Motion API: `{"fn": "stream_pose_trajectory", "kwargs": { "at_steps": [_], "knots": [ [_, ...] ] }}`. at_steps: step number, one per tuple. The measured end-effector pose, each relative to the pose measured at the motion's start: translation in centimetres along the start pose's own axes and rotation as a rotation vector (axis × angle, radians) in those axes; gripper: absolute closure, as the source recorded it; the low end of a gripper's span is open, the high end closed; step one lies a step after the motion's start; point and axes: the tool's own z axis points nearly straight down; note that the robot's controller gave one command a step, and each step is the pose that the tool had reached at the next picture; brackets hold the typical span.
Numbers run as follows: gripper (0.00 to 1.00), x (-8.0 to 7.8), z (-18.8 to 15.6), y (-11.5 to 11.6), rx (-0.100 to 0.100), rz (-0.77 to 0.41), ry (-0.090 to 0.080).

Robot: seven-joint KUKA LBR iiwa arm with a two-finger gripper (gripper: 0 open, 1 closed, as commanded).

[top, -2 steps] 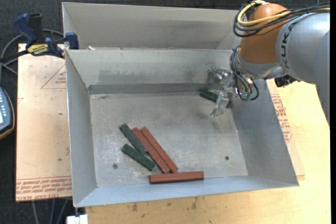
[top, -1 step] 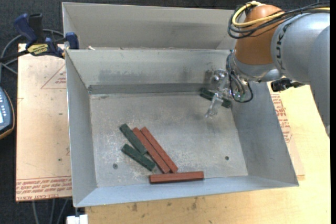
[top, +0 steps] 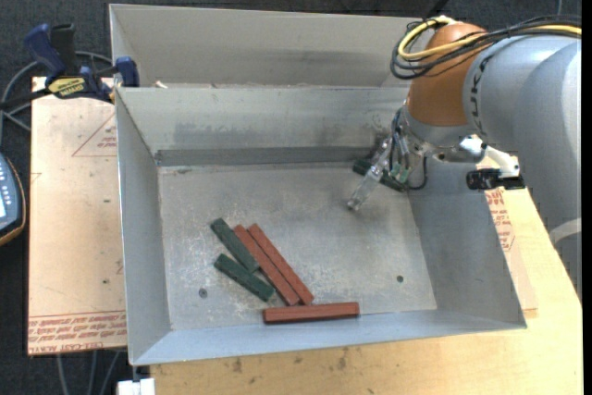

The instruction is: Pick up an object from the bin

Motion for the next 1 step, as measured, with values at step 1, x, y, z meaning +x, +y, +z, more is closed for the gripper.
{"fn": "stream_pose_trajectory", "kwargs": {
  "at_steps": [1],
  "knots": [
    [0.00,-0.06,-0.08,0.09,0.001,-0.003,-0.001]
  ]
}}
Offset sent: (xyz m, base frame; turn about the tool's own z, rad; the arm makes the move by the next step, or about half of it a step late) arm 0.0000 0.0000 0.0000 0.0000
